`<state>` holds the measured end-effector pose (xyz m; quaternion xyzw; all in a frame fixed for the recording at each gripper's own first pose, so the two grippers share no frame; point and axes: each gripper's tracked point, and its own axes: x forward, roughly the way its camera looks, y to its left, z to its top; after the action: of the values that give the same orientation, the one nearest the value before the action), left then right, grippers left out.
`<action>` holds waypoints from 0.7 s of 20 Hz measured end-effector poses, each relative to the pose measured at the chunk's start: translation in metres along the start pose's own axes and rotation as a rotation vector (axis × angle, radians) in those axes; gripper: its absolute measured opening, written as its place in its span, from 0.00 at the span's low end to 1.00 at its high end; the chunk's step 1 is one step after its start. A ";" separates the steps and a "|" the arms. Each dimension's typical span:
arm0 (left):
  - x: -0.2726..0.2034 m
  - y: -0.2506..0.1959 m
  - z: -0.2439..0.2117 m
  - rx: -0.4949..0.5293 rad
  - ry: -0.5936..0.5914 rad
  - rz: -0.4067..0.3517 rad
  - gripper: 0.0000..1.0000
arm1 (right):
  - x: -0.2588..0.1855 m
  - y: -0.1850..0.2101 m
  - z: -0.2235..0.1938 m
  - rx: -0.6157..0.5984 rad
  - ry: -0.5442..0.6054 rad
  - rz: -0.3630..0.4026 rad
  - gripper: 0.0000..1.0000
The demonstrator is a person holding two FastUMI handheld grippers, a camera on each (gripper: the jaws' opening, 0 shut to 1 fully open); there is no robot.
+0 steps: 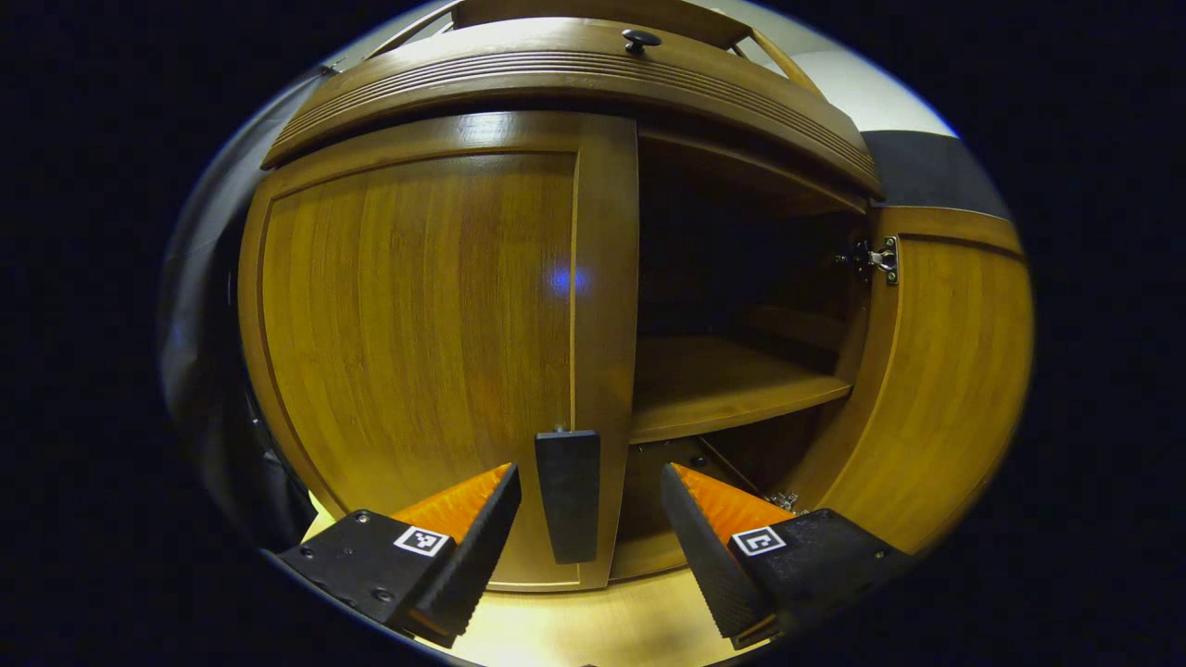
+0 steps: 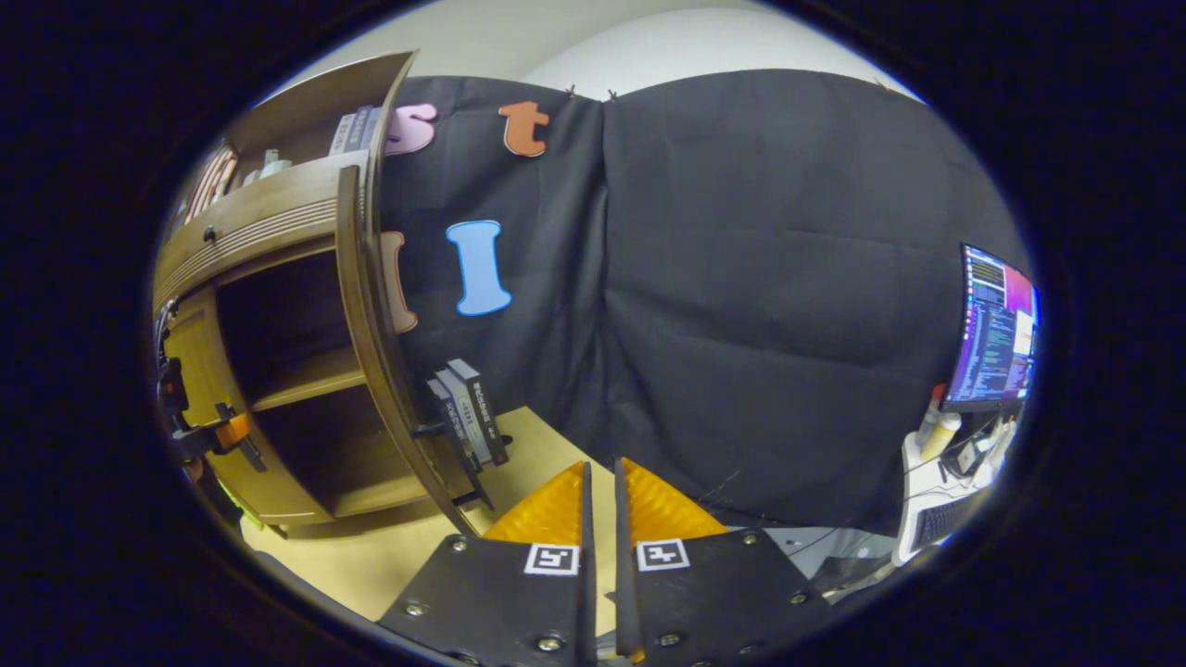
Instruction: Open the right door of the double-door shoe cabinet with the right hand, and open the left door with the left hand.
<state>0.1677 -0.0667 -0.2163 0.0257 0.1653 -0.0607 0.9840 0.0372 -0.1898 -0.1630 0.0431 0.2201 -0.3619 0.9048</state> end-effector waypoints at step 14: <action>0.005 0.013 -0.005 0.001 0.010 0.058 0.36 | 0.001 0.016 -0.009 0.013 0.020 0.049 0.09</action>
<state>0.1724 -0.0545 -0.2224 0.0314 0.1692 -0.0322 0.9846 0.0454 -0.1760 -0.1732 0.0577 0.2257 -0.3408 0.9108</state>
